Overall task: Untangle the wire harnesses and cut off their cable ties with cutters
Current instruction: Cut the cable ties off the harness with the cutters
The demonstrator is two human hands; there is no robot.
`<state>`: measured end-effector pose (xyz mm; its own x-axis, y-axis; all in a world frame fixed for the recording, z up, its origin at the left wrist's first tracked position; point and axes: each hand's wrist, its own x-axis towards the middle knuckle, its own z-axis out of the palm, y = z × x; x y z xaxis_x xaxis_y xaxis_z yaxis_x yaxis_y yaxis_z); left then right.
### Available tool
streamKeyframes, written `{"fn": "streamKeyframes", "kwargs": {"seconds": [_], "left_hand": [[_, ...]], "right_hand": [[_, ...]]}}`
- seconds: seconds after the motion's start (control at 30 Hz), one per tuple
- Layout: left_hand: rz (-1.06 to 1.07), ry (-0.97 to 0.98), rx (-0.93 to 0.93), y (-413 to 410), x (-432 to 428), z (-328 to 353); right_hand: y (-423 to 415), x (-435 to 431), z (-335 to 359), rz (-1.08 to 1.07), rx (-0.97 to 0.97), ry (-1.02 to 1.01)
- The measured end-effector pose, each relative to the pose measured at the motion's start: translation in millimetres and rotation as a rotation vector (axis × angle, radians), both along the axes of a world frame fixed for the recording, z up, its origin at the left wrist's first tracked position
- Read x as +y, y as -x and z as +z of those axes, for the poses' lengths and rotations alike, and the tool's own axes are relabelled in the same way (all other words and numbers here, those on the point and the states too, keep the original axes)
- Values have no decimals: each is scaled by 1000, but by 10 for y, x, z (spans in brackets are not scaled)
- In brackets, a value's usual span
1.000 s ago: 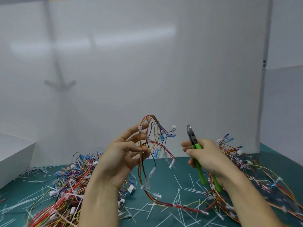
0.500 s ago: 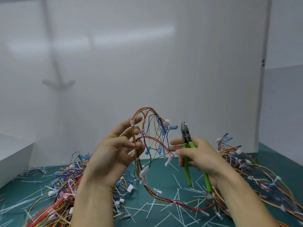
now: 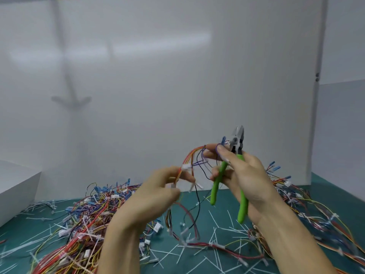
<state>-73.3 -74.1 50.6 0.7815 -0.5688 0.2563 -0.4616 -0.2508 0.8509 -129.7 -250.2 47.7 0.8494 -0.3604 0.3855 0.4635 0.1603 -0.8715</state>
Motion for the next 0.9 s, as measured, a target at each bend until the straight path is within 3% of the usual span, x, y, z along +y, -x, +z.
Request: {"fn": "streamKeyframes", "kwargs": {"seconds": [0.17,0.27,0.37,0.53,0.7,0.9], "left_hand": [[0,270,191,-19,-115,-10],[23,236,103,-54,-93,-30],[-16,222,65,-22,-100,-30],[167,554,89,-8,-157,63],[411,891,-109,24,62,220],[455,953,-271,206,192,367]], "right_hand": [[51,48,30,-110,-16,259],[59,95,20,-46,-37,366],[35,135,-3,3,-27,405],[29,72,-20,-38,26,291],[-60,-232,-94,-201,253,175],[-332,-417,-610,-192,726,593]]}}
